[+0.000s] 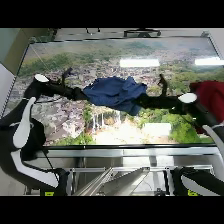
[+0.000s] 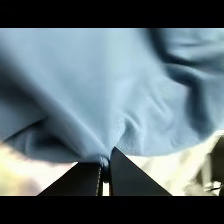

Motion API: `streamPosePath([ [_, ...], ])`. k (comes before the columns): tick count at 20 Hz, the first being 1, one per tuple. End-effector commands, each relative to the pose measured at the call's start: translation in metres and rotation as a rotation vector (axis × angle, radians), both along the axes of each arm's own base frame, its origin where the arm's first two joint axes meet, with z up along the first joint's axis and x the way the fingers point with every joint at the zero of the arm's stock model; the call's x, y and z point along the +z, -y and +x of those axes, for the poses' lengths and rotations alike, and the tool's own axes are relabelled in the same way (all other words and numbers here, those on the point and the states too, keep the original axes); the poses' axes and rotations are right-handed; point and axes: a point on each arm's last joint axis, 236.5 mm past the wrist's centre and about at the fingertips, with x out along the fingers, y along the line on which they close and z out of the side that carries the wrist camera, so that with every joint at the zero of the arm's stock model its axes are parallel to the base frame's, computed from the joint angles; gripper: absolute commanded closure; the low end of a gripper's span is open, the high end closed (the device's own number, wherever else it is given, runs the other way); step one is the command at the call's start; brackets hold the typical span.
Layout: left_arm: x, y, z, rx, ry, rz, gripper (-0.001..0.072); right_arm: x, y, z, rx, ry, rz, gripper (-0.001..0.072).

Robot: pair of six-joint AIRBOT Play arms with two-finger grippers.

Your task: Fold the shirts.

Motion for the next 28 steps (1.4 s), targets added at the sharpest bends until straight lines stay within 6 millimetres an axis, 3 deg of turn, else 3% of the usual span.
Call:
streamPosePath([
  [1, 0.151, 0.027, -0.034, -0.06, 0.306, -0.165, 0.0691, 0.142, 0.02, -0.02, 0.008, 0.358, 0.033, 0.0695],
  [3, 0.251, 0.031, -0.068, -0.056, 0.581, -0.152, 0.0682, 0.233, 0.028, -0.051, 0.0, 0.594, 0.039, 0.0696],
  [4, 0.306, 0.03, -0.087, -0.015, 0.74, -0.148, 0.0681, 0.27, 0.031, -0.07, -0.008, 0.695, 0.038, 0.0695],
  [5, 0.359, 0.028, -0.111, 0.024, 0.904, -0.152, 0.0681, 0.303, 0.034, -0.089, -0.014, 0.787, 0.038, 0.0695],
  [7, 0.438, 0.026, -0.162, 0.064, 1.16, -0.164, 0.0681, 0.346, 0.035, -0.121, -0.017, 0.916, 0.037, 0.0695],
  [8, 0.465, 0.023, -0.184, 0.085, 1.262, -0.149, 0.068, 0.36, 0.036, -0.132, -0.017, 0.958, 0.038, 0.0695],
  [9, 0.48, 0.017, -0.193, 0.115, 1.327, -0.113, 0.068, 0.368, 0.036, -0.137, -0.016, 0.979, 0.038, 0.0695],
  [11, 0.48, 0.005, -0.185, 0.168, 1.328, -0.033, 0.068, 0.366, 0.036, -0.133, -0.015, 0.972, 0.036, 0.0695],
  [12, 0.466, 0.003, -0.172, 0.156, 1.277, -0.001, 0.0679, 0.36, 0.035, -0.123, -0.013, 0.949, 0.027, 0.0695],
  [14, 0.417, 0.008, -0.134, 0.085, 1.094, 0.019, 0.0679, 0.339, 0.032, -0.099, 0.01, 0.878, 0.019, 0.0695],
  [16, 0.349, 0.015, -0.086, 0.025, 0.874, 0.03, 0.0679, 0.301, 0.031, -0.06, 0.021, 0.759, -0.02, 0.0695],
  [17, 0.312, 0.015, -0.061, 0.017, 0.767, 0.031, 0.0679, 0.273, 0.03, -0.035, 0.026, 0.689, -0.06, 0.0695],
  [19, 0.227, 0.012, -0.014, 0.004, 0.554, 0.039, 0.0679, 0.204, 0.031, 0.013, 0.041, 0.539, -0.147, 0.0695],
  [23, 0.055, -0.002, 0.039, -0.027, 0.208, 0.047, 0.0681, 0.04, 0.032, 0.098, 0.041, 0.195, -0.2, 0.0695],
  [24, 0.017, -0.009, 0.051, -0.017, 0.128, 0.043, 0.0682, -0.005, 0.036, 0.118, 0.011, 0.12, -0.211, 0.0694],
  [26, -0.04, -0.025, 0.073, 0.007, 0.029, 0.031, 0.0682, -0.082, 0.047, 0.148, -0.062, 0.016, -0.243, 0.0695],
  [27, -0.058, -0.033, 0.082, 0.019, -0.019, 0.014, 0.065, -0.113, 0.052, 0.157, -0.089, -0.02, -0.255, 0.0693],
  [28, -0.067, -0.042, 0.09, 0.032, -0.042, -0.003, 0.0386, -0.132, 0.055, 0.163, -0.103, -0.045, -0.244, 0.0651],
])
